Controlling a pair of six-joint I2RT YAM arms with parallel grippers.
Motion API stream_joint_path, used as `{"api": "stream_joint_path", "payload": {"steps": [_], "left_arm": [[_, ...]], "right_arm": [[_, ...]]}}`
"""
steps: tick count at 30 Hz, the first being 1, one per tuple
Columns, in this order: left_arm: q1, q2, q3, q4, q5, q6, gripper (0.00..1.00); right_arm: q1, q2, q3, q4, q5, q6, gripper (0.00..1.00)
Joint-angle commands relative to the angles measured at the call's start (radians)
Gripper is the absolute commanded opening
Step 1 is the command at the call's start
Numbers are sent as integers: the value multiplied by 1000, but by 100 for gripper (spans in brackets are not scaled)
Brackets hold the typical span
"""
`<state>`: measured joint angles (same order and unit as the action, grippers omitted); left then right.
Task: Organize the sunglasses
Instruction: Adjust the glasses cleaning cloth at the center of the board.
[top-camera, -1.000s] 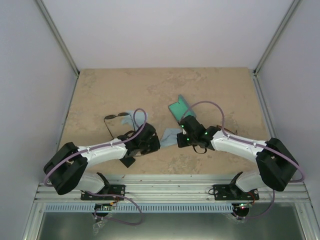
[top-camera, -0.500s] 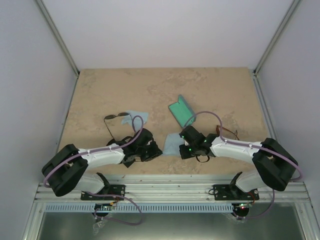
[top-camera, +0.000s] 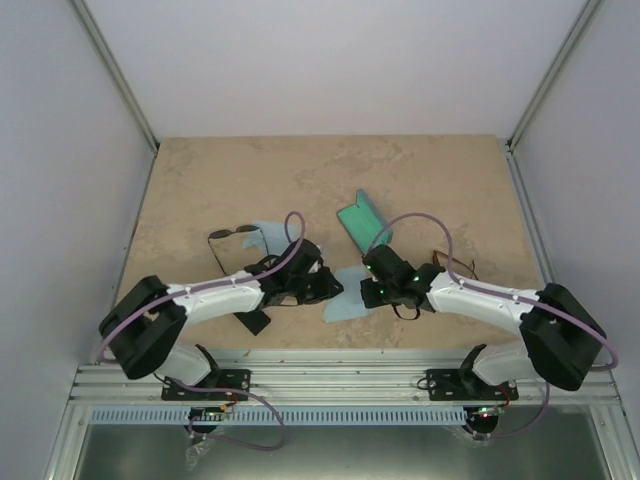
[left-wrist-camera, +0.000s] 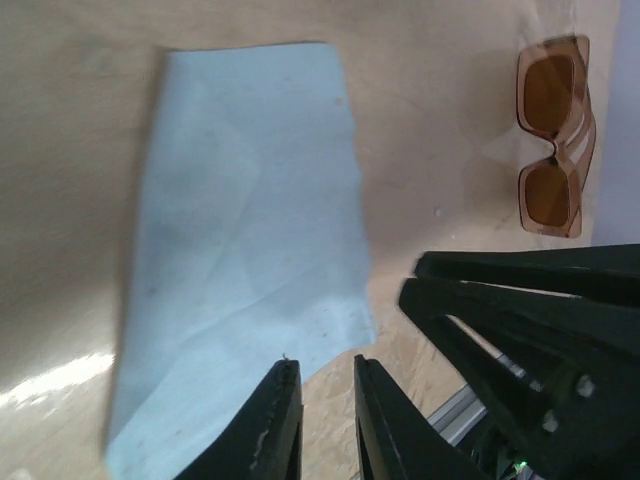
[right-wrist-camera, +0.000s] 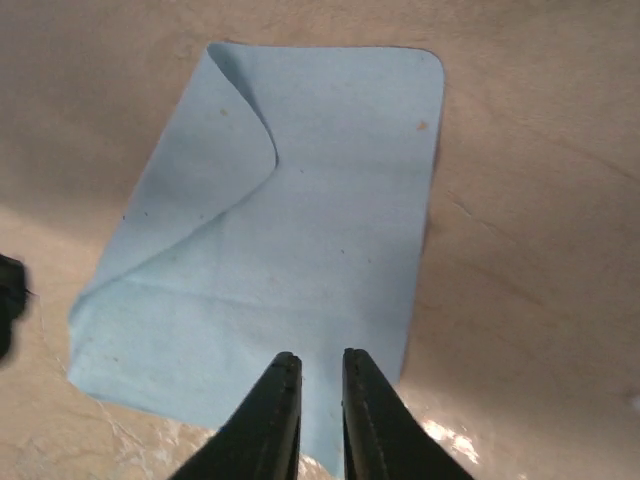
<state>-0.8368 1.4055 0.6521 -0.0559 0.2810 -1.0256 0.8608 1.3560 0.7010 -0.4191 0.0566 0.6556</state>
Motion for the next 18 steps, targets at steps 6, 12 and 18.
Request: {"api": "stream_joint_path", "payload": {"steps": [6,12,18], "left_arm": [[-33,236,131,53,60,65,12],[-33,294,133,23,-12,65,12],[-33,260,139,-129,-231,40,12]], "right_arm": [[-37,109,-39,195,-104,22,6],[-51,133,-105,227,-135,39,3],[-54,152,-132,199,-103,51,3]]}}
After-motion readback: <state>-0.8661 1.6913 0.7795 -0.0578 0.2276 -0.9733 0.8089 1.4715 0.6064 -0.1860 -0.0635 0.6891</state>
